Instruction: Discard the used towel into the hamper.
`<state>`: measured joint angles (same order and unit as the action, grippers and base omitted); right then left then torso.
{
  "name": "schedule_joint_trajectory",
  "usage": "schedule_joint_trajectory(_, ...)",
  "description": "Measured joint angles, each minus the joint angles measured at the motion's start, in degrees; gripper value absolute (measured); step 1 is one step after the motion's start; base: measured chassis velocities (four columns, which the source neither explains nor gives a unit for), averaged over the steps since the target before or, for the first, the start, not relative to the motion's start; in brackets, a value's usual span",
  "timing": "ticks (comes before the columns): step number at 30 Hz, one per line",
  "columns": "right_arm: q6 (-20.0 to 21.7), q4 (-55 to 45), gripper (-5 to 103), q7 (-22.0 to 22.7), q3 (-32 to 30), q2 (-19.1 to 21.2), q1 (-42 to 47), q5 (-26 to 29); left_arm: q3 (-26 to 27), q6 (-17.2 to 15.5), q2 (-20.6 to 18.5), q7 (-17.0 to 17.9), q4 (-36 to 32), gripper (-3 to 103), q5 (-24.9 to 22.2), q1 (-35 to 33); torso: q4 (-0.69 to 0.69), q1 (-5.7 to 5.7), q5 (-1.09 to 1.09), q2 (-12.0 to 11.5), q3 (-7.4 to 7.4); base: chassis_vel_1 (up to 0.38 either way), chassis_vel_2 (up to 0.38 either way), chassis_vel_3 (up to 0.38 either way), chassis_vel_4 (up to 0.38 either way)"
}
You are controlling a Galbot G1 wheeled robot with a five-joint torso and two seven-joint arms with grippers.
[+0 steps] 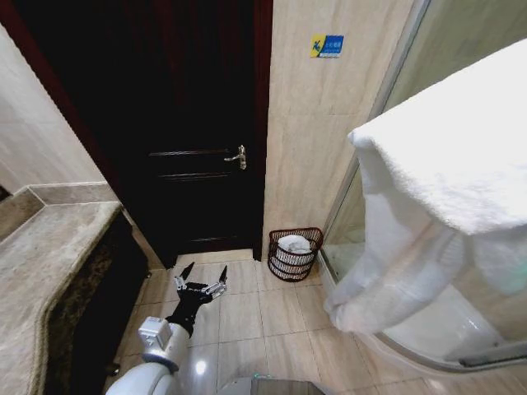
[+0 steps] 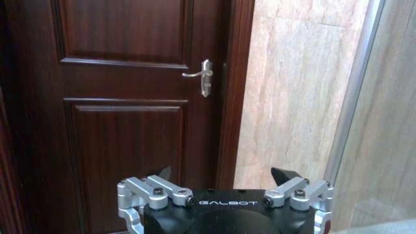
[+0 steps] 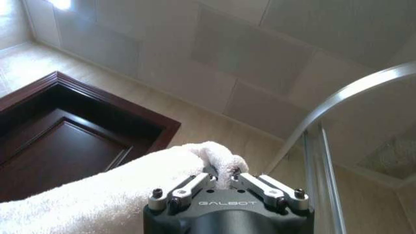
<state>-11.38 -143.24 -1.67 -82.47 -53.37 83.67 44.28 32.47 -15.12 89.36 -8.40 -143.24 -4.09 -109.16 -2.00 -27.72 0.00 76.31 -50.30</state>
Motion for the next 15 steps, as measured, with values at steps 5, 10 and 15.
schedule_joint_trajectory(5, -0.10, 0.00, 7, -0.01, 0.13, -0.12, 0.08, 0.02, 0.00, 0.00, 0.00, 0.00, 0.00, 100, 0.00, 0.00, 0.00, 0.00, -0.01, 0.00, 0.00, 0.058, 0.057, -0.062, -0.053)
schedule_joint_trajectory(10, -0.28, 0.00, 7, -0.22, 0.17, -0.12, 0.14, -0.01, 0.00, 0.00, -0.01, 0.00, 0.00, 100, 0.00, 0.00, 0.00, 0.00, -0.01, 0.00, 0.00, 0.072, 0.075, -0.071, -0.076)
schedule_joint_trajectory(15, -1.55, 0.00, 7, -0.74, 0.96, 0.26, -0.14, 0.70, 0.00, 0.00, -0.01, 0.00, 0.00, 100, 0.00, 0.00, -0.01, 0.00, 0.00, 0.00, 0.00, 0.041, 0.040, -0.028, -0.022)
